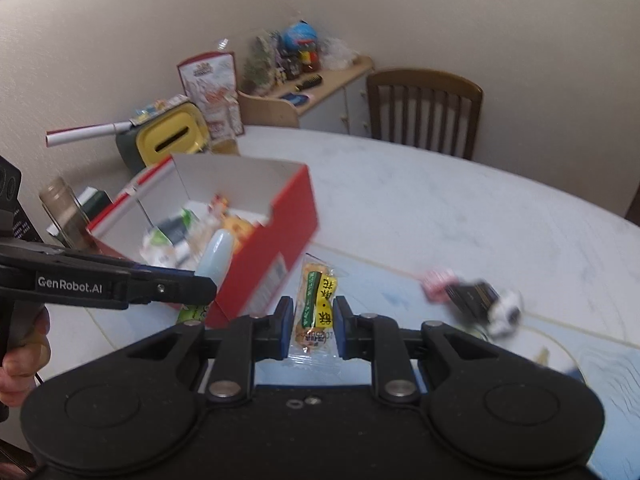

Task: Organize objects
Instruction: 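Carry the glue stick and snack stick over the red box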

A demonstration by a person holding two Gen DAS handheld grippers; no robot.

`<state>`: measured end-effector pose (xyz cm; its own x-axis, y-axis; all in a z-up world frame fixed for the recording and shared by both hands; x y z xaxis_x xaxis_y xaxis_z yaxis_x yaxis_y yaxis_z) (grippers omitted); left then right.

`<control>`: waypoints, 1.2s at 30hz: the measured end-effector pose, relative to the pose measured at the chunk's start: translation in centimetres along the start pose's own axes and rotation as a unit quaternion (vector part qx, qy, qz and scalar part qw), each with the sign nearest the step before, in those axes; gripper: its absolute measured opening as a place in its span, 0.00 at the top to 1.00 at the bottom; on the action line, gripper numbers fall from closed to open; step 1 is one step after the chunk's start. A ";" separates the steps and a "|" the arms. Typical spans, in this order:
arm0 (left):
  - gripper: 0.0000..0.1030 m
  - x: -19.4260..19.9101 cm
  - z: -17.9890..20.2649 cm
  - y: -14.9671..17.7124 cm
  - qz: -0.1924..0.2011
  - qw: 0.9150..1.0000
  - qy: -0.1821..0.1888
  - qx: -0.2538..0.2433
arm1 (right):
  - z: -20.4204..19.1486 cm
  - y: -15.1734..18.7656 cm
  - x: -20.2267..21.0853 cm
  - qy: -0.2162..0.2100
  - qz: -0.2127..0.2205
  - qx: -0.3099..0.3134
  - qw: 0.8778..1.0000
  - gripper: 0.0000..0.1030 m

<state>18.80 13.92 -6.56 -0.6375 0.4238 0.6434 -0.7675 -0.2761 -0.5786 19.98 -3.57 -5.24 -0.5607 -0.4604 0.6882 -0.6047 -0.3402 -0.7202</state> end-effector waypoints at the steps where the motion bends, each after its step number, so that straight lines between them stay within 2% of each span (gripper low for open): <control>1: 0.84 0.4 -0.6 -0.5 0.003 1.000 -0.007 -0.004 | -0.6 -0.6 -0.2 0.001 0.004 0.005 1.000 0.81; 8: 0.84 2.7 -5.3 -3.2 0.012 0.999 -0.030 -0.002 | -4.8 -3.8 -2.8 -0.011 0.012 0.033 0.999 0.81; 18: 0.84 4.2 -10.2 -6.2 0.018 0.999 -0.050 -0.009 | -9.0 -6.2 -6.5 -0.018 -0.007 0.048 0.999 0.81; 28: 0.84 3.1 -14.1 -9.9 0.020 0.996 -0.083 -0.025 | -11.9 -8.0 -9.9 -0.014 -0.021 0.073 0.997 0.81; 36: 0.84 -0.1 -16.0 -10.9 -0.006 0.992 -0.116 -0.055 | -13.1 -8.2 -13.4 -0.008 -0.051 0.081 0.995 0.81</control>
<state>28.31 30.70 -8.34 -0.6363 0.2140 0.7411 -0.7714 -0.1717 -0.6128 25.06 16.10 -7.43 -0.4916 -0.4298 0.7574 -0.5576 -0.5126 -0.6529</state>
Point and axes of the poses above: each gripper's, at about its wrist camera, not at the fingertips, and x roughly against the way its jaws point, z to its right, y to its underside, the point moved 8 cm from there along -x, roughly the way its jaws point, and after that the axes turned 6 degrees about x, right-handed, at the moved point
